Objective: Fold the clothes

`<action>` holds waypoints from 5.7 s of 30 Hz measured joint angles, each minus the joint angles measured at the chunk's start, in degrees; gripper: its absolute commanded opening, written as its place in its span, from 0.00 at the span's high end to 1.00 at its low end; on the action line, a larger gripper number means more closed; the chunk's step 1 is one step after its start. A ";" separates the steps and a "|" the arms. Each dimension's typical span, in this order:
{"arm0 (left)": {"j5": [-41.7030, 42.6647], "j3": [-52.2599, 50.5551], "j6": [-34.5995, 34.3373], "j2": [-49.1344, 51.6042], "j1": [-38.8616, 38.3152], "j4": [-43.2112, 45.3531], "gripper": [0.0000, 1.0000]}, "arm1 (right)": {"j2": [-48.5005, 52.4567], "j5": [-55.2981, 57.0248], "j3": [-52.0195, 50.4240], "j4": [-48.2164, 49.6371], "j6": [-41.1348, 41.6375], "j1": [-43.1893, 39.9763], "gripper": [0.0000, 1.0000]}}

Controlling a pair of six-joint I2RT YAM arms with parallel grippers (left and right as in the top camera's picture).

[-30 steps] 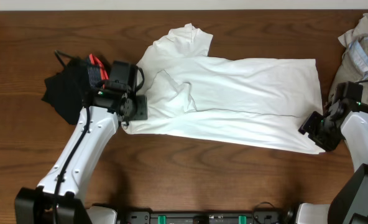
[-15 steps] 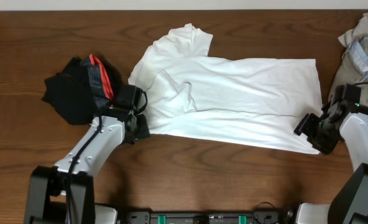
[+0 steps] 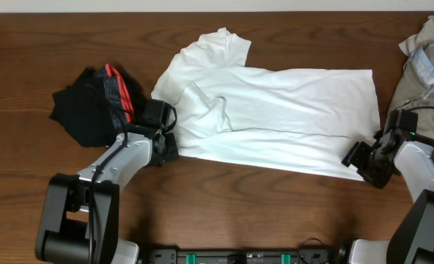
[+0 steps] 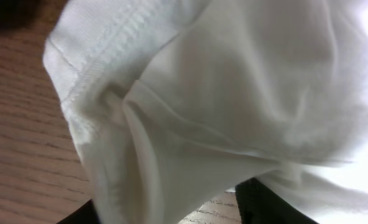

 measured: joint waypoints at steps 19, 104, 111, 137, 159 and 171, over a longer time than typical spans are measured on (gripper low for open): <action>-2.03 0.22 3.85 -6.91 0.02 -2.84 0.60 | 0.00 -0.33 -0.09 0.96 0.07 -0.02 0.25; 3.08 0.22 -7.08 -0.79 5.01 -19.41 0.83 | -0.04 -3.04 8.72 -6.43 1.03 -8.24 0.31; 5.07 0.52 -2.08 -0.79 6.32 -18.93 0.53 | -0.04 -7.45 8.72 -2.23 -1.27 -8.24 0.38; 12.46 39.36 19.30 -3.80 2.49 -23.32 0.21 | -5.95 -21.55 28.15 -7.85 -7.13 -2.56 0.26; 4.52 71.56 36.02 46.12 -10.58 -9.62 0.20 | 18.99 -16.63 49.79 -18.27 -8.22 1.73 0.21; -1.57 71.60 37.86 46.86 -10.34 -7.45 0.49 | 18.99 -12.63 49.79 -19.32 -9.09 1.73 0.21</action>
